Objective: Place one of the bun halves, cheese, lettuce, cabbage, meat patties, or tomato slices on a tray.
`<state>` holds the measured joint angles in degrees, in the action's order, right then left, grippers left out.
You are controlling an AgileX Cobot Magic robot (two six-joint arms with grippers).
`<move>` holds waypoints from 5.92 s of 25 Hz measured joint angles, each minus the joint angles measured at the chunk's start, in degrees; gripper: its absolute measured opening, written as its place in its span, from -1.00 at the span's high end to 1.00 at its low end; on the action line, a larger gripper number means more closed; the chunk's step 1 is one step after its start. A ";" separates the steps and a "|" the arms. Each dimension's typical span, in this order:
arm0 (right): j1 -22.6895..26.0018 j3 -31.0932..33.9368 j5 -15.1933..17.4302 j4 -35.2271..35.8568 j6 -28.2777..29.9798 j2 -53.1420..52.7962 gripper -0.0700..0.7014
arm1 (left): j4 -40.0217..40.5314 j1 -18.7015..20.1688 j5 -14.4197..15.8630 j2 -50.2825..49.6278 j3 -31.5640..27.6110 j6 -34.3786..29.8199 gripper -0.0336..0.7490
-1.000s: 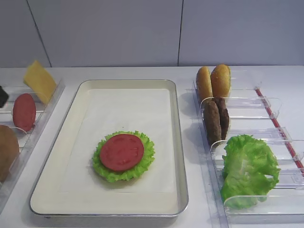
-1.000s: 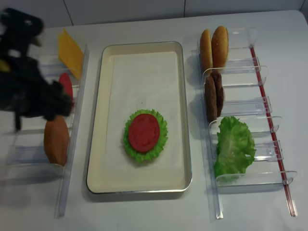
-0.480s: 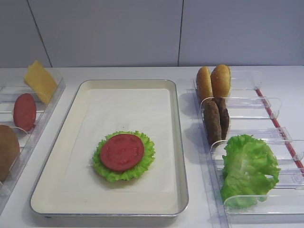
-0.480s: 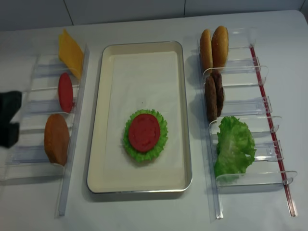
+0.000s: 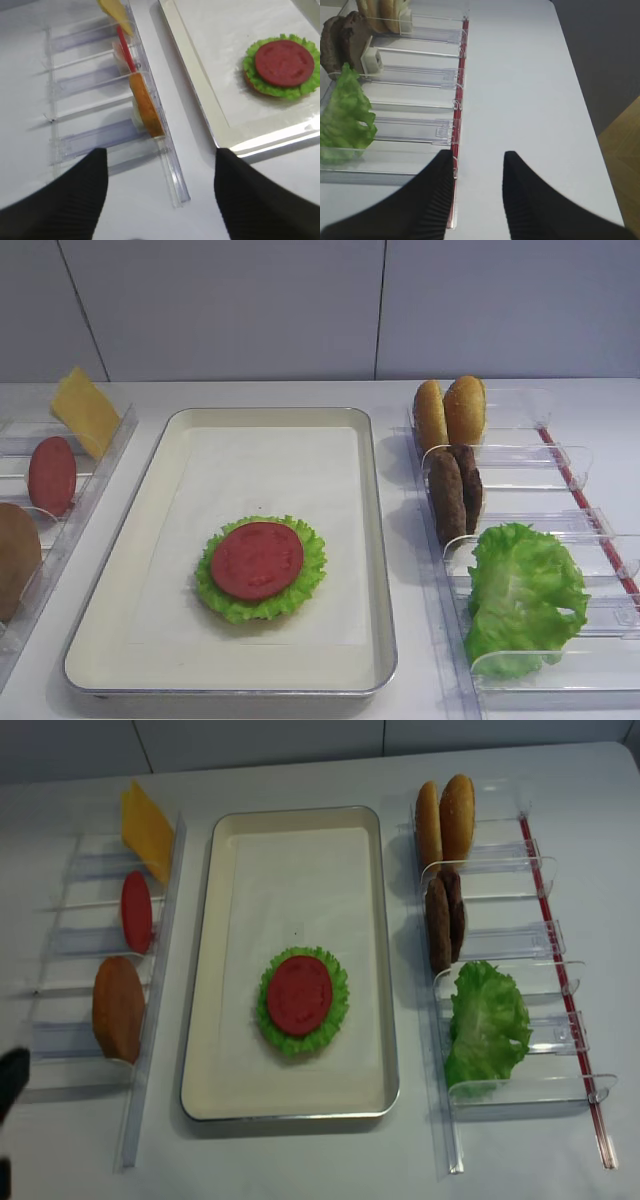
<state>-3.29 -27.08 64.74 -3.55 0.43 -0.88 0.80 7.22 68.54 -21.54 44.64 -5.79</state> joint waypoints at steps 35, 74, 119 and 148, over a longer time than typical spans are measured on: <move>0.00 0.00 0.00 0.08 0.00 0.00 0.11 | -5.23 -0.08 -0.72 20.94 -16.52 1.07 -0.18; 0.00 0.00 0.00 0.21 0.11 0.00 0.11 | -5.23 -9.63 -0.72 20.94 -16.52 1.07 -0.18; 0.00 0.00 0.00 1.69 0.20 0.00 -0.50 | -5.23 -9.63 -0.72 20.94 -16.52 1.07 -0.18; 0.00 0.00 0.00 1.78 0.09 0.00 -0.50 | -5.23 -9.63 -0.72 20.94 -16.52 1.07 -0.18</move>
<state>-3.29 -27.08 64.74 -1.77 0.52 -0.88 -4.43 -2.42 67.82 -0.60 28.12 -4.71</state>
